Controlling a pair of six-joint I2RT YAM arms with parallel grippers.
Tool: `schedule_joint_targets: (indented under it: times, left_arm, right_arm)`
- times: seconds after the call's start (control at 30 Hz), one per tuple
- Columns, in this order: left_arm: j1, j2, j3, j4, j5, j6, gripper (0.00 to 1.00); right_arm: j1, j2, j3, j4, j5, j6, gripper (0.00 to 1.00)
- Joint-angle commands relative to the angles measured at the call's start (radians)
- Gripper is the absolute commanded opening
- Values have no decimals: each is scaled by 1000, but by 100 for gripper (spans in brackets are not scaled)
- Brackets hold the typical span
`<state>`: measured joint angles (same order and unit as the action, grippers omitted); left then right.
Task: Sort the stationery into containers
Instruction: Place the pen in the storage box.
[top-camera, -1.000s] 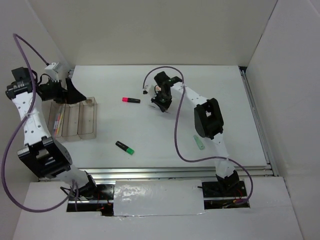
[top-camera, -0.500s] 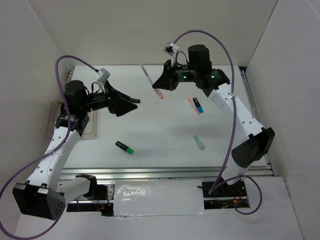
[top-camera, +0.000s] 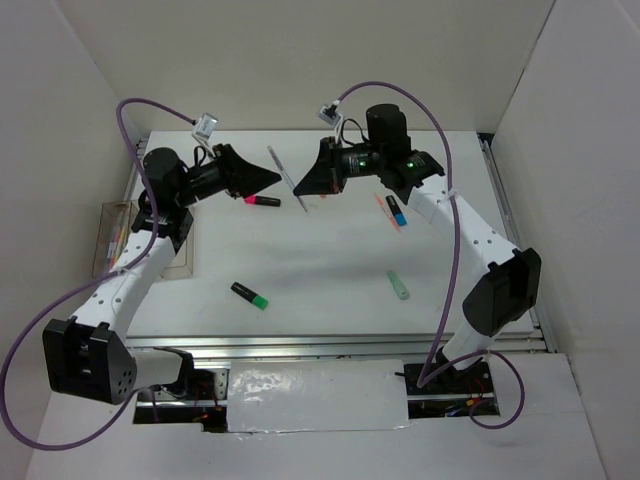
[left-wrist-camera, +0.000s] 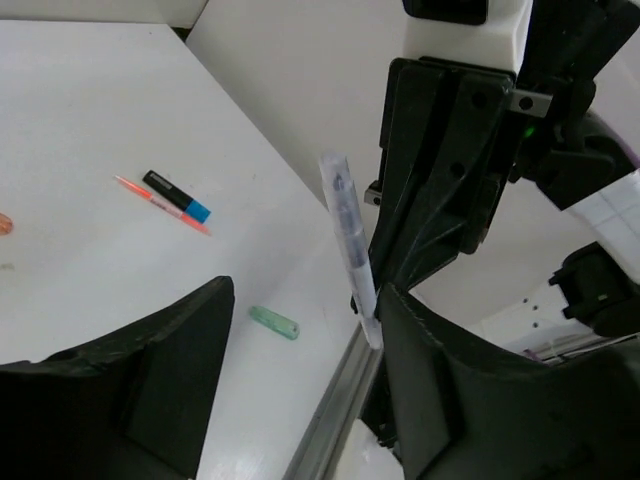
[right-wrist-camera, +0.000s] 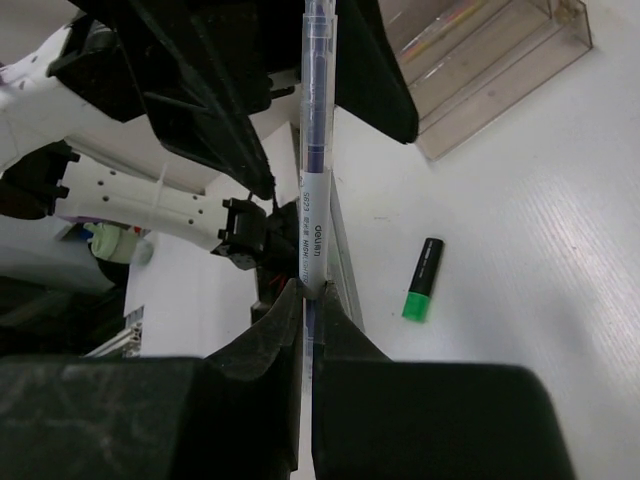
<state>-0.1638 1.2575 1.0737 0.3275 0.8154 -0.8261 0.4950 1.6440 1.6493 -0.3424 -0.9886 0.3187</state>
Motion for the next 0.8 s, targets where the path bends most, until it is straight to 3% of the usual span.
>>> schedule_joint_targets:
  times: [0.0, 0.13, 0.33, 0.43, 0.5, 0.57, 0.6, 0.67, 0.77]
  left_arm:
    - [1, 6, 35, 106, -7, -59, 70]
    - [1, 19, 19, 214, 21, -114, 61]
    - [1, 19, 26, 189, 16, -94, 46]
    - [0, 13, 11, 219, 19, -117, 34]
    - [3, 13, 22, 190, 22, -107, 20]
    - [9, 14, 60, 98, 33, -53, 5]
    - [27, 16, 80, 43, 39, -23, 1]
    - [62, 28, 167, -176, 57, 110, 0]
    - [161, 98, 361, -535, 39, 435, 0]
  right_arm:
    - [25, -26, 6, 89, -51, 36, 0]
    - [36, -3, 15, 95, -54, 48, 0]
    - [50, 30, 43, 109, -59, 69, 0]
    - [51, 46, 55, 117, -64, 85, 0]
    - [51, 54, 66, 109, -64, 86, 2]
    - [45, 59, 75, 82, -44, 63, 17]
    - [40, 57, 81, 50, -36, 53, 43]
    - [8, 47, 81, -22, 5, 5, 72]
    - [-53, 49, 111, -200, 123, -119, 92]
